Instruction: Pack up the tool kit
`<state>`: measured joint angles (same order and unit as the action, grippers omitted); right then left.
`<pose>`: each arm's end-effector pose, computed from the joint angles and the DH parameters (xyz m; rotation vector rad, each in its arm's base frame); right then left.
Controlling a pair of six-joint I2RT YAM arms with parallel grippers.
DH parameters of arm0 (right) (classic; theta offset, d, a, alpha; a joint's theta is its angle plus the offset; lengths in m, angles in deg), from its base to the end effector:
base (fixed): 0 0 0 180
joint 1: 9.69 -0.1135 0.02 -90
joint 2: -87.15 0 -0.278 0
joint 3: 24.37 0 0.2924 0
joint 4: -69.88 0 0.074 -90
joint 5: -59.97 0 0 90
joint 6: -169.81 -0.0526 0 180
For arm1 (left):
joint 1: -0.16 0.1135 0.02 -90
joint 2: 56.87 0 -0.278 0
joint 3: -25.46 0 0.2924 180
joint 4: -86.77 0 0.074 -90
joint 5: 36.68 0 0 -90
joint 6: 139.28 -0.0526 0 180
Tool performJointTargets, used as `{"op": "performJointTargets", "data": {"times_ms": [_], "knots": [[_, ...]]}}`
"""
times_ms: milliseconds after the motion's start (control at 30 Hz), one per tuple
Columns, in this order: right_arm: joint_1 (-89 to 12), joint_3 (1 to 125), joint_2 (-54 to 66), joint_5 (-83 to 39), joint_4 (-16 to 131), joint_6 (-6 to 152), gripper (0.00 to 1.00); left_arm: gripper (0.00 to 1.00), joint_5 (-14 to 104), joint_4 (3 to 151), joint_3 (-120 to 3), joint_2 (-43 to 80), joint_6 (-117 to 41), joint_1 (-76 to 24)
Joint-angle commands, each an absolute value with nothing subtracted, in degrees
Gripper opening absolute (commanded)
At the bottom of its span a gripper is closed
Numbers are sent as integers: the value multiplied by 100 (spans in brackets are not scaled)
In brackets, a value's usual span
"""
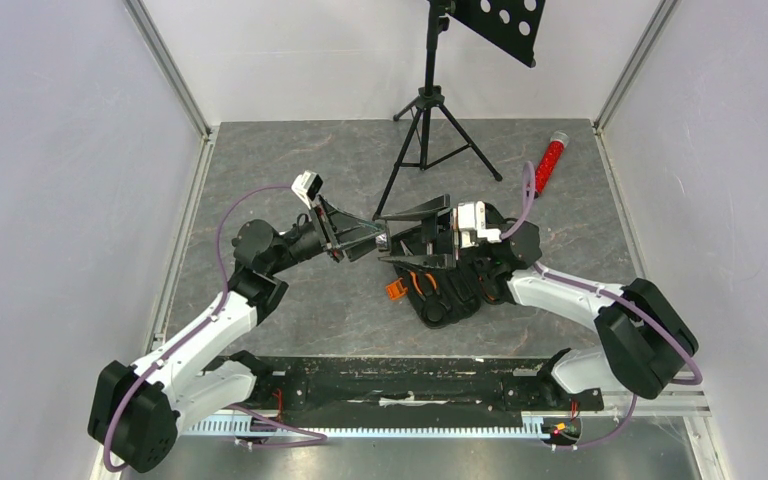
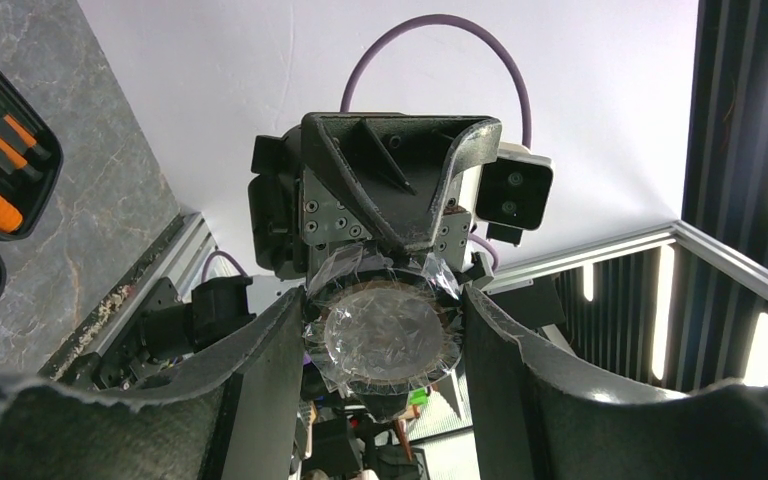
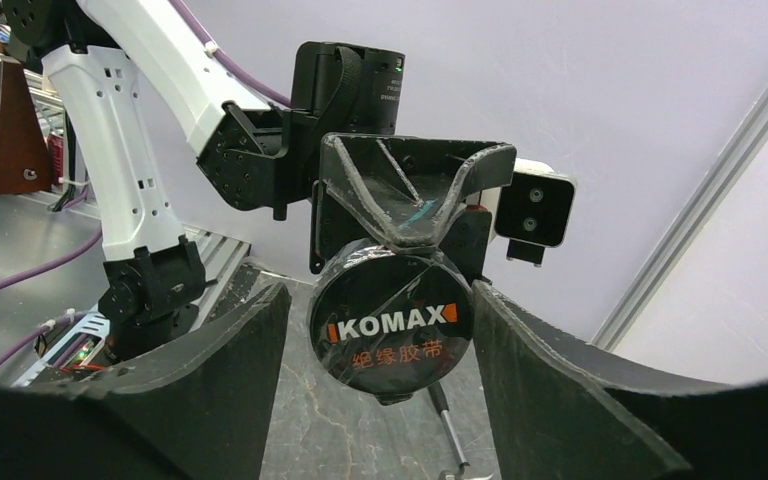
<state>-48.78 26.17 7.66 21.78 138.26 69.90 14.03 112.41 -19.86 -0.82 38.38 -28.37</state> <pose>0.2125 0.2259 0.3130 -1.0829 0.6155 1.1462 0.2150 -0.1548 0.3192 -0.1419 1.7437 -2.0519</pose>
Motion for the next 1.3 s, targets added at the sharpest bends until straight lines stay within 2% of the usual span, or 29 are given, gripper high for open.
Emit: {"op": "performJointTargets", "data": {"times_ms": [0,300,367,533,633,733,833,967,1133,1267], "knots": [[-4854,2852,721,2426,14233,6803,66,46,1387,11571,-1976,-203,4053,-2862],[-4792,2939,673,2637,14189,6534,40,47,1377,11576,-1983,-213,4033,-2860],[-4783,2932,677,2682,14181,6482,39,53,1362,11533,-1984,-219,3974,-2861],[-4742,2880,783,2734,14039,6504,37,81,1334,11100,-2072,-244,3584,-2841],[-4697,2797,858,2754,13947,6538,36,84,1333,10356,-2274,-355,3013,-2768],[-4643,2677,970,2674,13592,6675,33,84,1505,8891,-2706,-579,1952,-2579],[-4623,2582,1241,2403,12460,7359,31,85,2368,6708,-3344,-843,417,-2411],[-4623,2558,1729,1780,10154,8659,31,85,4637,4580,-4133,-1081,-1390,-2405],[-4697,2749,2188,451,7251,9674,31,85,6895,3919,-4076,-1511,-2512,-2401],[-4939,2737,2407,-693,5752,9963,32,85,7656,4064,-3699,-1848,-3091,-2401]]}}
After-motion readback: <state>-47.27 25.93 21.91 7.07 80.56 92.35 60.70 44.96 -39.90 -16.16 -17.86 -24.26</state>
